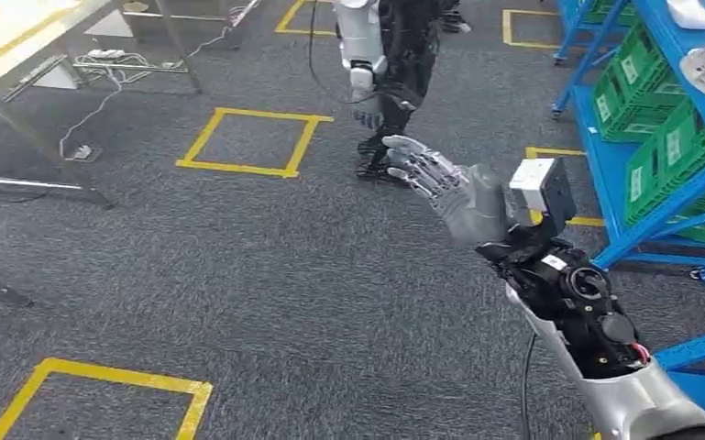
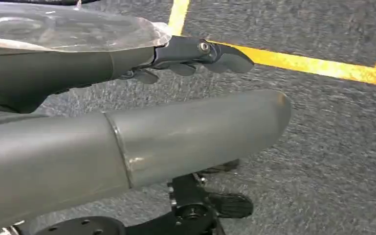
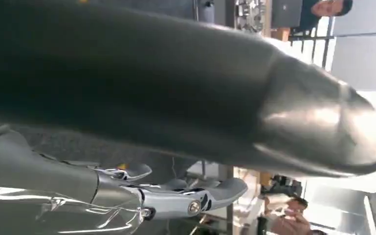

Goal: Take the parts from the cabinet and place them on the table.

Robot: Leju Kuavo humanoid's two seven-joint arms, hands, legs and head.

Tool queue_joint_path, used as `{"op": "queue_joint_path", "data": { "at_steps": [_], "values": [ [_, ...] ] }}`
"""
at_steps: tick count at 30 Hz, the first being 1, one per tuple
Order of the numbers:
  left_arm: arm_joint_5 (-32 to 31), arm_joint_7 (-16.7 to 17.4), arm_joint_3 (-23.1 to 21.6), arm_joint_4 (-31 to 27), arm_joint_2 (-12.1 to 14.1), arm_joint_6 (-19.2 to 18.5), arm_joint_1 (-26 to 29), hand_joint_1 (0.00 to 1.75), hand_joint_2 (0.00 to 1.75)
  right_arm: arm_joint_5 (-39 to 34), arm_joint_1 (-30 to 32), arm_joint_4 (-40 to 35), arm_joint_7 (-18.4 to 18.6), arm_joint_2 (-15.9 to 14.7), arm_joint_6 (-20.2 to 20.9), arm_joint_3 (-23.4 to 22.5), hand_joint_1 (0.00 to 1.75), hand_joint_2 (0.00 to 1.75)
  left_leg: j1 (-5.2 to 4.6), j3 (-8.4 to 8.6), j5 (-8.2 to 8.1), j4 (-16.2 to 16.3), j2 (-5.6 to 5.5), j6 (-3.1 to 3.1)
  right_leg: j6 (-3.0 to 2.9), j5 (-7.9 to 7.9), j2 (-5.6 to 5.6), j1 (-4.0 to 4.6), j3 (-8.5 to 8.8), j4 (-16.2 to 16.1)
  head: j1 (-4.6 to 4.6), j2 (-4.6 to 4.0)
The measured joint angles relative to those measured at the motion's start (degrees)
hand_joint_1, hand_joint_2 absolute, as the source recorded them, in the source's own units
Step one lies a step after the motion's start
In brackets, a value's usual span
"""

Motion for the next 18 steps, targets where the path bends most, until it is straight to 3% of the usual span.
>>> {"op": "queue_joint_path", "data": {
  "at_steps": [2,3,4,5,7,8,9,10,11,12,13,14,17,18],
  "values": [
    [0.0,0.3,0.0,0.0,0.0,0.0,-0.1,0.00,0.00,0.7,0.0,0.2,-0.5,0.0,0.0,0.0,0.00,0.00,0.09,0.26,-0.16,-0.2,1.45,-0.57,-0.72,0.14,1.41,0.19,-0.23,-0.1,-0.30,0.00],
    [0.1,0.7,0.0,0.0,0.0,0.0,-0.3,0.00,0.00,1.0,0.0,0.3,-0.7,0.1,0.0,0.0,0.00,0.00,0.46,0.14,-0.99,0.3,0.51,-1.04,-1.20,0.46,2.01,-0.23,0.13,-0.6,-0.32,0.00],
    [0.2,1.0,0.0,0.0,-0.1,0.1,-0.4,0.00,0.00,1.0,-0.1,0.3,-1.0,0.4,0.0,0.0,0.00,0.00,0.53,-0.68,-2.59,2.5,-2.09,-1.14,-1.44,0.59,2.52,-0.17,0.09,-0.7,-0.79,0.00],
    [0.3,1.2,0.0,0.0,-0.1,0.2,-0.3,0.00,0.00,1.3,-0.1,0.4,-1.1,0.4,0.1,0.0,0.00,0.00,0.55,-2.64,-4.87,6.7,-3.66,-1.16,-1.78,0.66,3.01,-0.19,0.00,-0.7,-1.09,0.00],
    [0.5,2.0,0.0,0.0,0.0,0.6,0.0,0.00,0.00,2.0,0.2,0.8,-1.4,0.9,0.4,0.1,0.00,0.00,0.53,-7.81,-8.81,16.9,-5.08,-1.29,-1.96,0.72,4.58,-0.12,-0.14,-0.7,-1.74,0.00],
    [0.6,2.2,0.0,0.0,0.0,0.9,0.1,0.00,0.00,2.0,0.3,1.0,-1.5,1.0,0.5,0.1,0.00,0.00,0.52,-9.54,-9.13,19.7,-5.20,-1.27,-1.98,0.74,5.44,-0.11,-0.15,-0.7,-1.94,0.00],
    [0.7,2.3,0.0,0.0,0.0,1.0,0.1,0.00,0.00,2.1,0.3,1.2,-1.6,1.3,0.5,0.2,0.00,0.00,0.53,-9.80,-7.92,19.3,-5.22,-1.19,-1.98,0.74,6.23,-0.11,-0.10,-0.7,-2.14,0.00],
    [0.8,2.5,0.0,0.0,-0.1,1.0,0.1,0.00,0.00,2.3,0.3,1.4,-1.8,1.4,0.7,0.3,0.00,0.00,0.55,-8.80,-5.62,16.3,-5.26,-1.07,-1.97,0.75,6.98,-0.12,-0.03,-0.7,-2.29,0.00],
    [0.9,2.5,0.0,0.0,-0.1,1.1,0.0,0.00,0.00,2.6,0.3,1.5,-2.0,1.5,0.9,0.4,0.00,0.00,0.65,-6.82,-2.72,11.4,-5.57,-0.93,-1.96,0.75,7.73,-0.12,0.07,-0.6,-2.38,0.00],
    [1.0,2.6,0.0,0.0,0.0,1.1,0.0,0.00,0.00,2.7,0.3,1.7,-2.2,1.7,1.0,0.4,0.00,0.00,0.79,-4.27,0.18,5.6,-6.68,-0.77,-1.91,0.72,8.43,-0.12,0.18,-0.6,-2.42,0.00],
    [1.2,2.7,0.0,0.0,0.1,1.2,0.0,0.00,0.00,2.7,0.2,1.9,-2.4,1.9,1.1,0.4,0.00,0.00,1.01,-2.75,1.14,1.7,-9.46,-0.62,-1.76,0.74,8.98,-0.07,0.02,-0.5,-2.53,0.00],
    [1.3,2.8,0.0,0.0,0.1,1.3,0.0,0.00,0.00,2.7,0.0,2.1,-2.5,2.0,1.3,0.5,0.00,0.00,1.10,-2.39,0.93,0.5,-9.44,-0.61,-1.38,0.69,9.98,0.20,-0.39,-0.1,-2.60,0.00],
    [1.4,3.0,0.0,0.0,0.0,1.7,-0.2,0.00,0.00,3.0,-0.2,2.7,-3.0,2.3,1.7,0.5,0.00,0.00,0.69,-2.24,1.11,0.6,-7.85,0.07,-0.21,1.19,11.55,-0.30,-0.69,-0.7,-2.40,0.00],
    [1.4,3.0,0.0,0.0,-0.1,1.7,-0.3,0.00,0.00,3.0,-0.3,2.9,-3.2,2.3,1.8,0.5,0.00,0.00,1.08,-2.10,1.46,0.0,-7.16,0.61,0.08,0.90,11.05,-0.18,-0.93,-0.3,-2.38,0.00]
  ]
}}
